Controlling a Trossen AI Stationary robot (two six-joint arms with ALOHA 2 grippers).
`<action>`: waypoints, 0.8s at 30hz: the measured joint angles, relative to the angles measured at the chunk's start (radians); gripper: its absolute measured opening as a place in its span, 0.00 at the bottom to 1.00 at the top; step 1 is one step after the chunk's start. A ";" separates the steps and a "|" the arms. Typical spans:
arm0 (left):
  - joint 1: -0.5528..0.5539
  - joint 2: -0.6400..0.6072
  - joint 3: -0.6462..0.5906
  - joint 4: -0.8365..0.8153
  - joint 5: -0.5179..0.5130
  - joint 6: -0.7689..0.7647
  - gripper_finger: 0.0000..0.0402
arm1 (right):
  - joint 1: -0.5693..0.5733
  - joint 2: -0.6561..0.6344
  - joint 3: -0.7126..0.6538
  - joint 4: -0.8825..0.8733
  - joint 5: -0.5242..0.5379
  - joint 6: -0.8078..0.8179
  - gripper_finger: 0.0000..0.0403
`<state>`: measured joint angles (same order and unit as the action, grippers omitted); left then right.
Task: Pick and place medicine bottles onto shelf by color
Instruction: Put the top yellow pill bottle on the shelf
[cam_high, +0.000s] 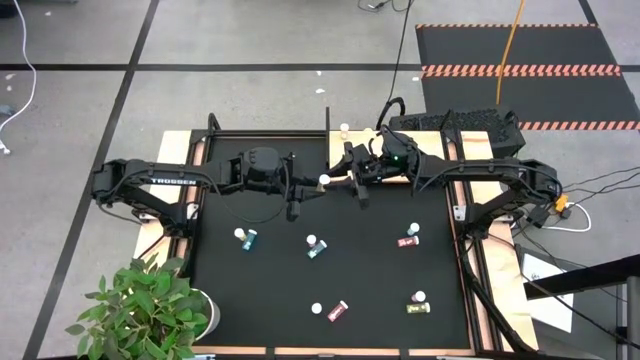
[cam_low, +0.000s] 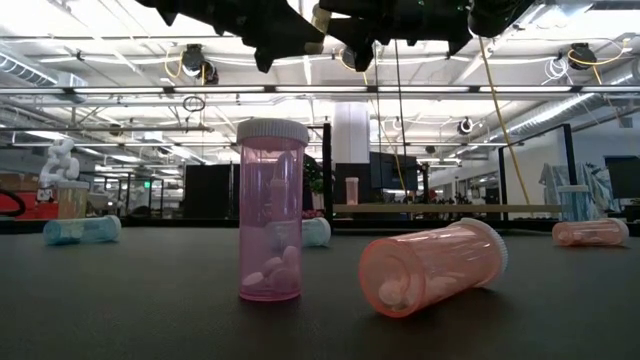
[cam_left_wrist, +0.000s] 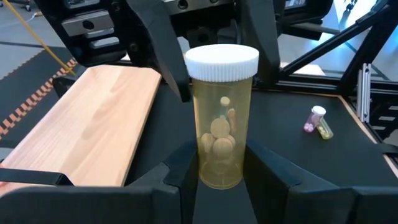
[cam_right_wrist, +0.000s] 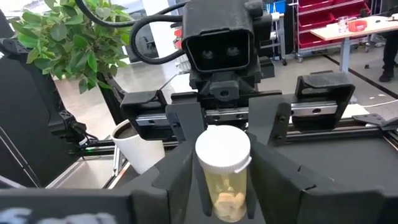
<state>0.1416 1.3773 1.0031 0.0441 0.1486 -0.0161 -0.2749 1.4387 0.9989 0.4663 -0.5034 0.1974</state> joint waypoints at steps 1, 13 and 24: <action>0.000 0.000 0.000 -0.001 0.000 -0.004 0.29 | 0.000 0.000 0.000 0.000 0.000 0.000 0.33; -0.008 0.000 0.001 -0.003 0.000 -0.049 0.29 | 0.000 0.000 0.000 -0.001 -0.001 0.001 0.28; -0.005 0.000 0.001 0.014 -0.015 -0.156 0.48 | -0.002 -0.001 0.000 0.034 0.004 -0.001 0.28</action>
<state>0.1364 1.3769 1.0039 0.0578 0.1333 -0.1721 -0.2773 1.4380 0.9989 0.5001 -0.4992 0.1967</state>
